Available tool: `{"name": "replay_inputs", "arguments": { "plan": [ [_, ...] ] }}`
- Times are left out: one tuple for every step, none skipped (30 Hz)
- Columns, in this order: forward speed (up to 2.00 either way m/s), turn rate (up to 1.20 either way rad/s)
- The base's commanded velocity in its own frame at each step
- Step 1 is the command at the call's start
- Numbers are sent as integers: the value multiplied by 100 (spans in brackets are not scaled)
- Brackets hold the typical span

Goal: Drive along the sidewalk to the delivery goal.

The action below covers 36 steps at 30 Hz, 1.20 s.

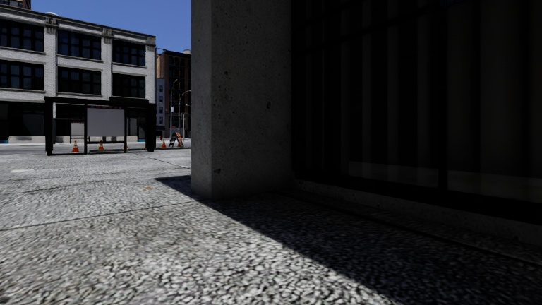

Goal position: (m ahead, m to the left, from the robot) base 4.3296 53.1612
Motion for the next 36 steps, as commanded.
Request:
{"name": "replay_inputs", "arguments": {
  "plan": [
    [0,0],
    [0,0],
    [0,0],
    [0,0],
    [0,0],
    [0,0],
    [0,0],
    [0,0],
    [0,0],
    [0,0],
    [0,0],
    [0,0],
    [0,0],
    [0,0],
    [0,0],
    [0,0],
    [0,0],
    [0,0],
    [0,0],
    [0,0],
    [0,0],
    [0,0],
    [0,0],
    [0,0],
    [0,0],
    [0,0],
    [0,0],
    [0,0],
    [0,0],
    [0,0],
    [0,9],
    [0,9],
    [38,25],
    [83,36],
    [105,44],
    [105,44]
  ]
}}
